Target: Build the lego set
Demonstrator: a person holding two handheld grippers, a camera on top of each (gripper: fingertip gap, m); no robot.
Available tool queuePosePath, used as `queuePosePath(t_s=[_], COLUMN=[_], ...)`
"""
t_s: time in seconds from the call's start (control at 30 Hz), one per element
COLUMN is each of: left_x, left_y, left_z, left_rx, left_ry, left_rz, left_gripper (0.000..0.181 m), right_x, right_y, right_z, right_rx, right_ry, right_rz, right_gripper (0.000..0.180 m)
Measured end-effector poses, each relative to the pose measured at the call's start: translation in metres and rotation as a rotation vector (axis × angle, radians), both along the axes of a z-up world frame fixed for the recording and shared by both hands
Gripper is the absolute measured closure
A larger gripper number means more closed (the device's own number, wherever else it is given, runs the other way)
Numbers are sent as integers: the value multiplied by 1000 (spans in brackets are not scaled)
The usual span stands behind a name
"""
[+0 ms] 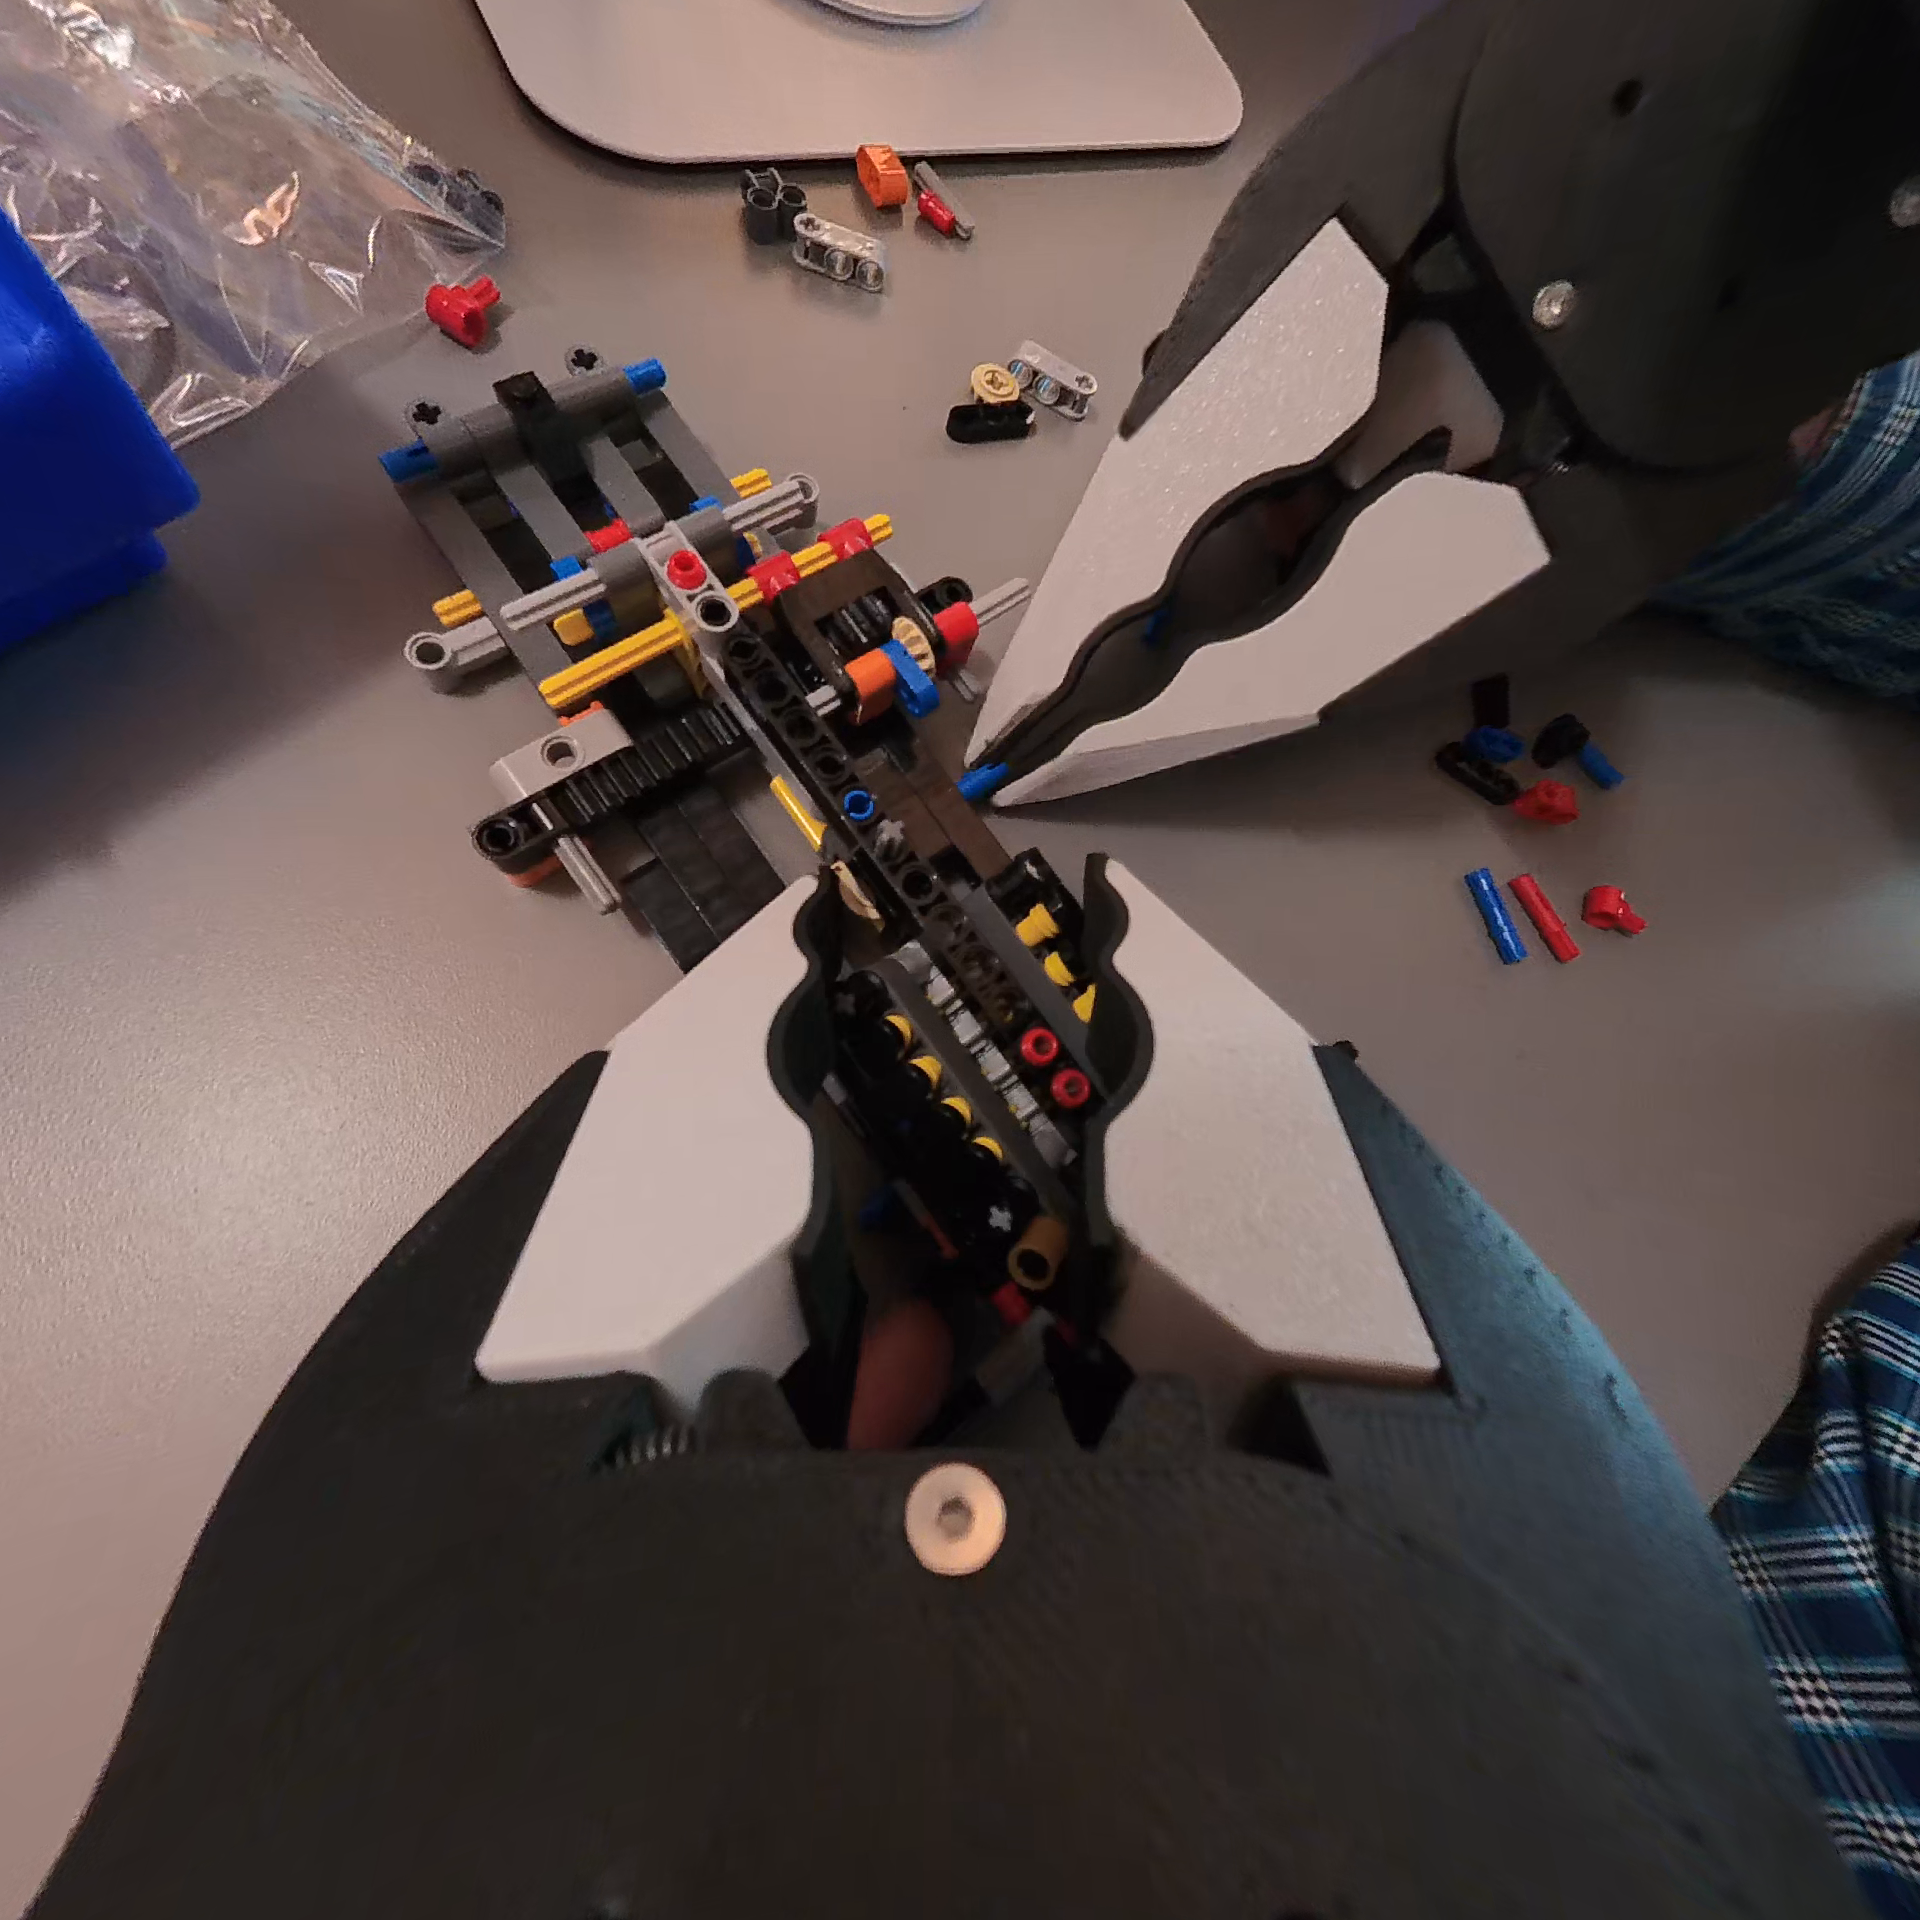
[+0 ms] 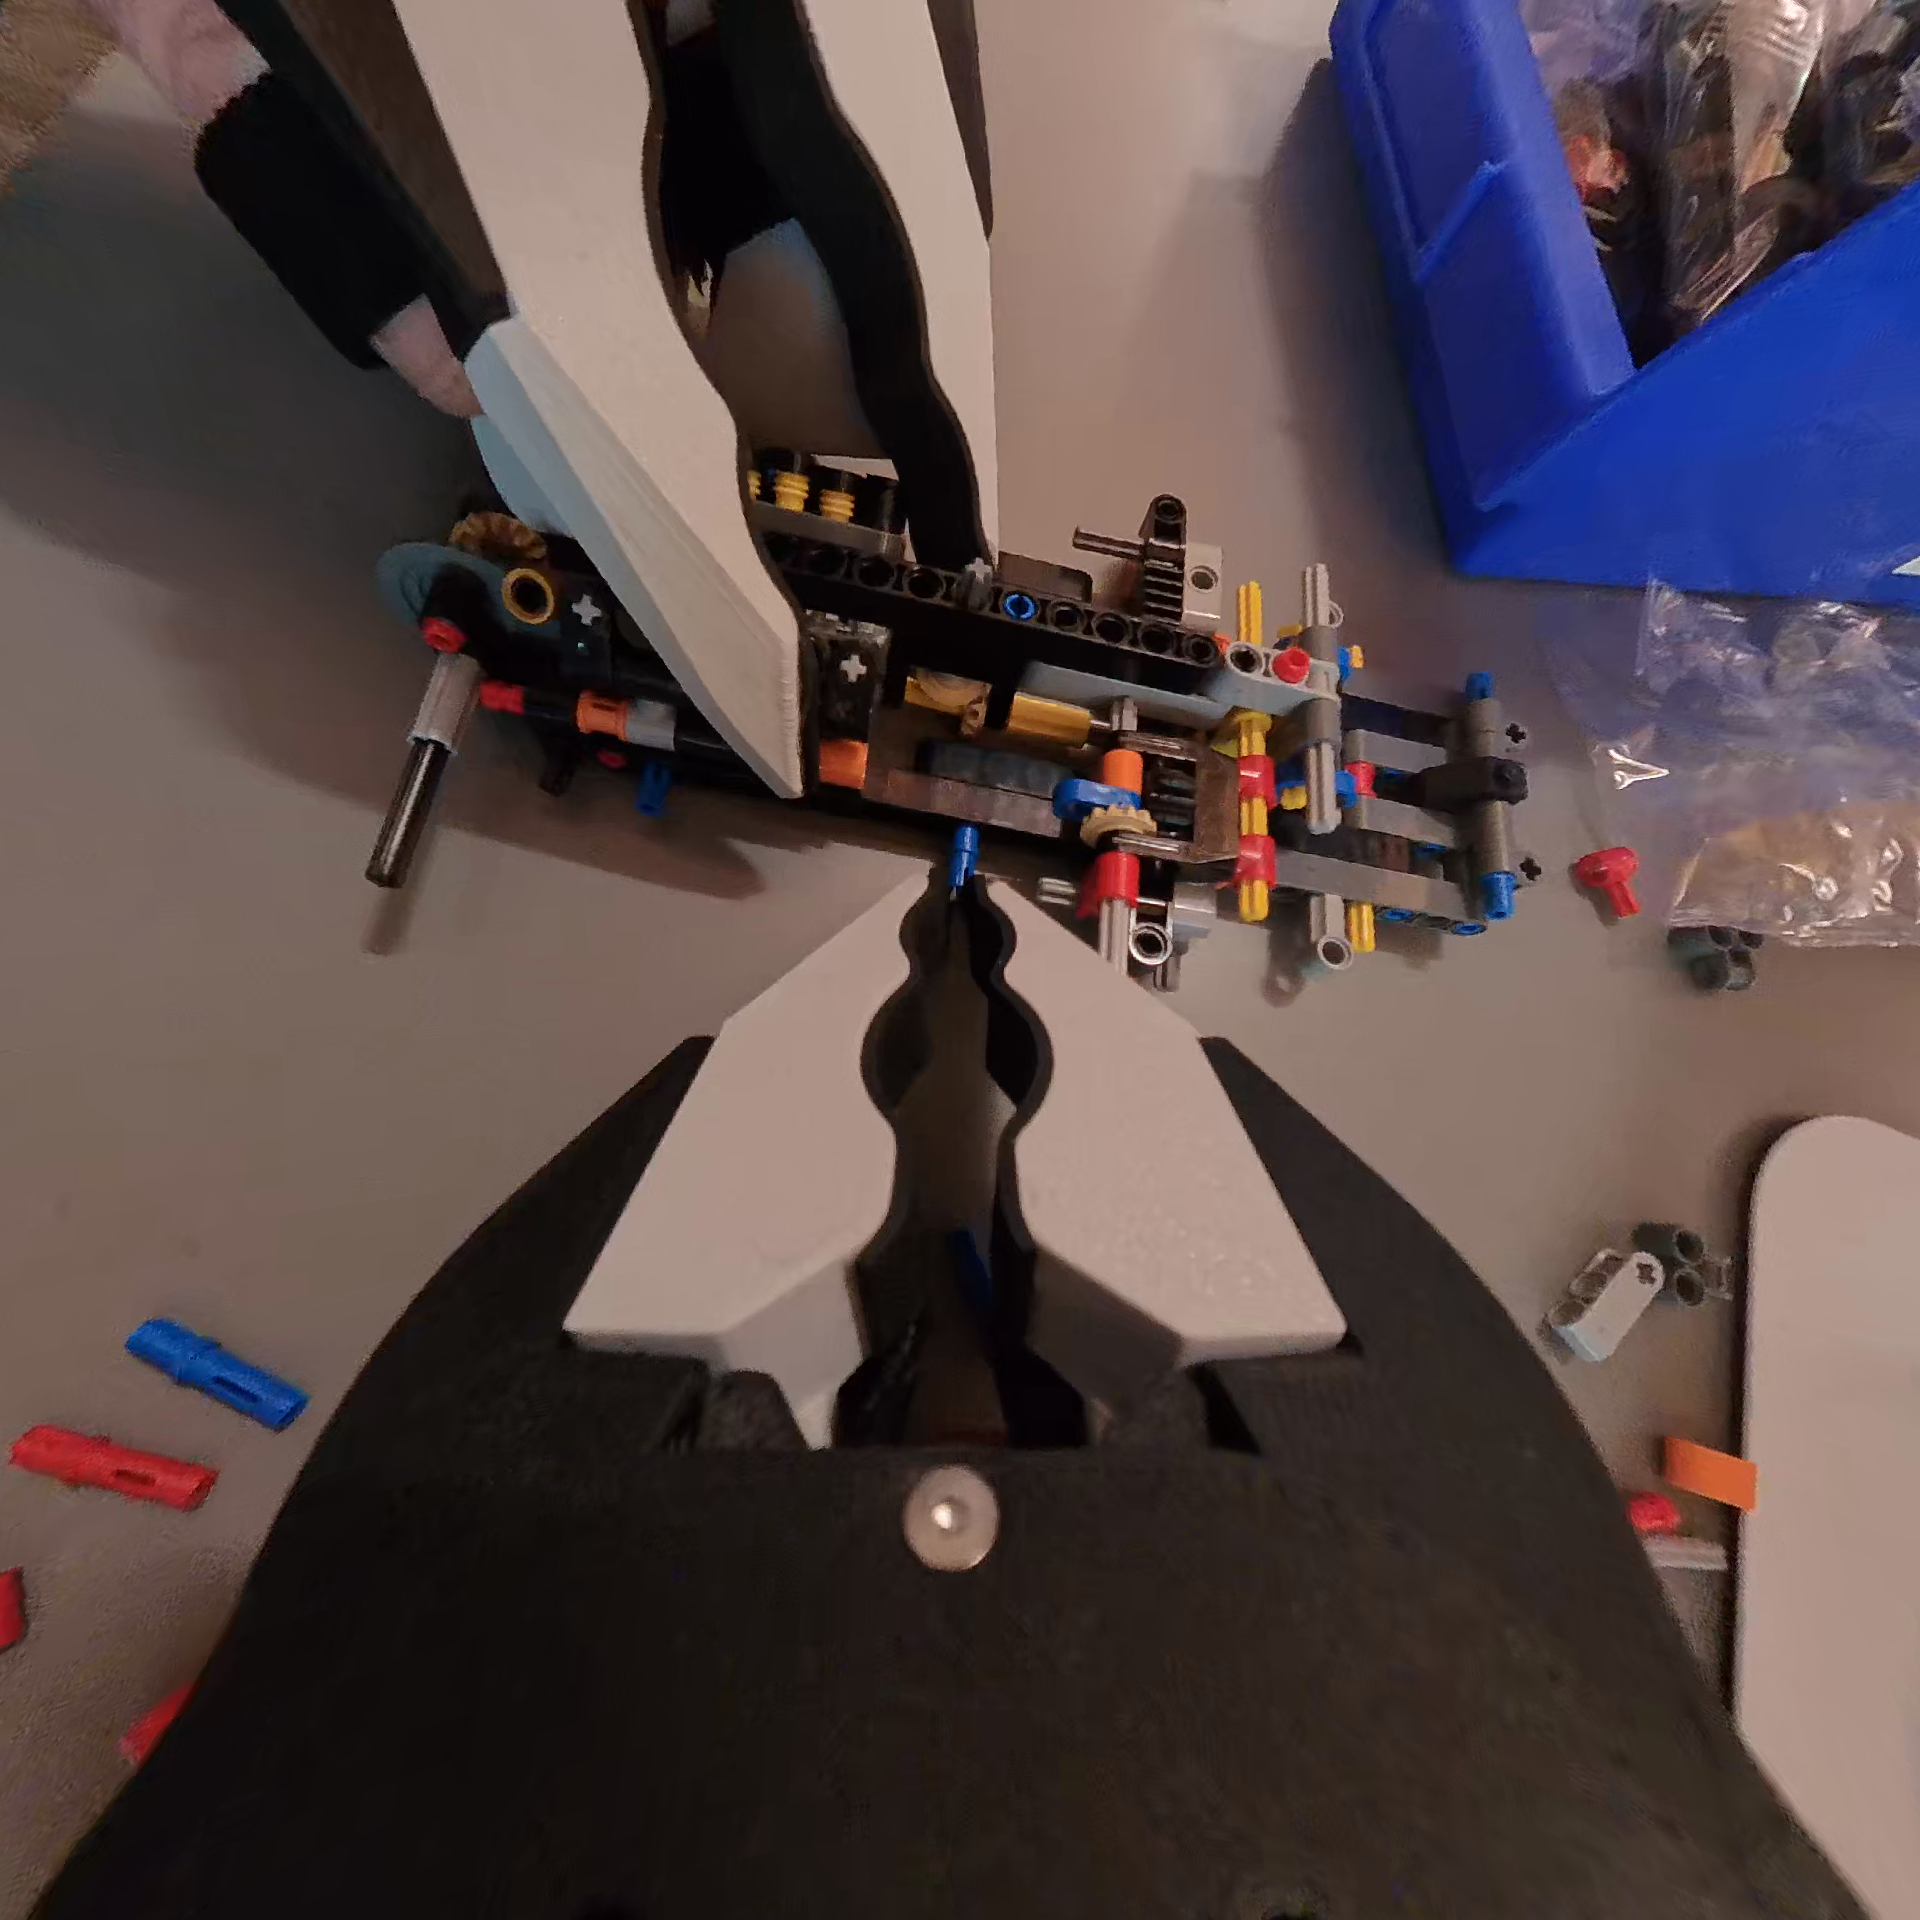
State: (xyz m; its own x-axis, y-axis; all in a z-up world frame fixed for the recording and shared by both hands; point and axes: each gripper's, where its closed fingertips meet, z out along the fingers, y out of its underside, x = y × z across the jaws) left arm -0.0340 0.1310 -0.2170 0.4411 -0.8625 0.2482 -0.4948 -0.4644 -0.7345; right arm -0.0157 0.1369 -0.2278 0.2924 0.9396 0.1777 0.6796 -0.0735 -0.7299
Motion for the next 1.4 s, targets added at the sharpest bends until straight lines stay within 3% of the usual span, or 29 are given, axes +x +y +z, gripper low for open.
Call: queuePosePath(t_s=[1.17, 1.4], left_x=[-1, 2], left_y=[2, -1], left_z=[0, 1], left_rx=[4, -11], left_ry=[-3, 6], left_rz=[8, -14], left_gripper=[134, 133], right_x=[-5, 32], right_y=[-2, -14], right_z=[-1, 21], right_rx=[-79, -122], right_ry=[18, 40], right_rz=[-2, -15], right_gripper=[180, 172])
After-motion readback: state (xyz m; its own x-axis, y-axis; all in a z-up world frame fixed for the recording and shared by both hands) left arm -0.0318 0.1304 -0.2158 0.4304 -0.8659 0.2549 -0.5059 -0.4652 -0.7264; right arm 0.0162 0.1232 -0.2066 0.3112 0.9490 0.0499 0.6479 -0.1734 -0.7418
